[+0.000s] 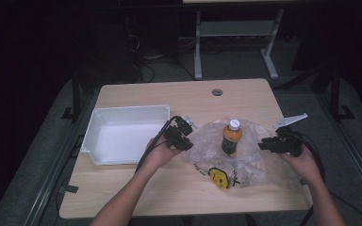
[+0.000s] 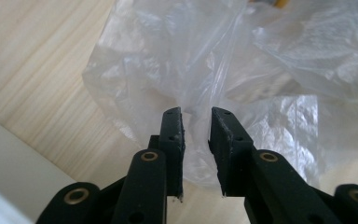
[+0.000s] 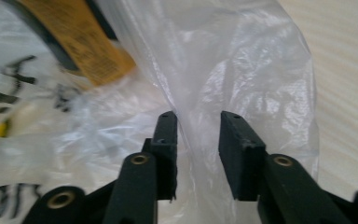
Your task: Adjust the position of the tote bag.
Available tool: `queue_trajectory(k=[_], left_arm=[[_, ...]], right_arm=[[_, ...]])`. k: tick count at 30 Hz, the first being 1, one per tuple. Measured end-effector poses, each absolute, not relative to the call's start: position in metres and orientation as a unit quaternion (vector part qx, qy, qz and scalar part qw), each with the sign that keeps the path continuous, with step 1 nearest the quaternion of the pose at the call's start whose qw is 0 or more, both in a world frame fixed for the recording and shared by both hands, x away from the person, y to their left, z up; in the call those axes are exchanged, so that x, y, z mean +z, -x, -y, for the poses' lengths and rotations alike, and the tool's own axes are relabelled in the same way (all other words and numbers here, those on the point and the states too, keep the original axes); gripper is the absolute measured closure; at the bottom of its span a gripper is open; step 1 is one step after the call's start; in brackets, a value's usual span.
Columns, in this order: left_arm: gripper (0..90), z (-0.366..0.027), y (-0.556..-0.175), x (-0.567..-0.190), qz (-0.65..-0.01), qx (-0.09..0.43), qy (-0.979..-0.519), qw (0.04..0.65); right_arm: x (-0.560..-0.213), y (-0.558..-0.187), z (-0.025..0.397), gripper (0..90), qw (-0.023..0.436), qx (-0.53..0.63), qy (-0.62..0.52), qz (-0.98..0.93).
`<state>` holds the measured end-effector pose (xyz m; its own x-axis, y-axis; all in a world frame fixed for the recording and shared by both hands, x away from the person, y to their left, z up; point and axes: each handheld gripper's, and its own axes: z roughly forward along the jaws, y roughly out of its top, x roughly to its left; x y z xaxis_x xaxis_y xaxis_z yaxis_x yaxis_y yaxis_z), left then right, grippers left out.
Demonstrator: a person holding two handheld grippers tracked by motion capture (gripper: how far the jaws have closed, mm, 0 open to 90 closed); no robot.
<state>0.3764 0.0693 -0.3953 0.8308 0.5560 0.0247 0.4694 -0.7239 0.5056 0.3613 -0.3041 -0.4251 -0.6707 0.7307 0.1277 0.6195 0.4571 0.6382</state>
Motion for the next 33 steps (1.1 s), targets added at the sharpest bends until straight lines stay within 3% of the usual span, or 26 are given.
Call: queue_trajectory(k=[9,17,28,33], left_arm=[[63.8,-0.084,-0.37,-0.375,-0.275,0.09,-0.917,0.275],[60.4,-0.09,-0.364,-0.363,-0.264,0.082,-0.913,0.301],[57.8,-0.076,-0.355,-0.356,-0.234,0.072,-0.917,0.315],[55.8,-0.069,-0.354,-0.356,-0.221,0.055,-0.916,0.329]], right_arm=[[-0.393,-0.335,0.298,58.7,0.117,0.366,-0.363,-0.849],[-0.378,-0.311,0.274,57.5,0.121,0.372,-0.309,-0.867],[-0.38,-0.294,0.246,55.3,0.074,0.393,-0.252,-0.881],[-0.395,-0.3,0.238,64.9,0.052,0.391,-0.244,-0.886]])
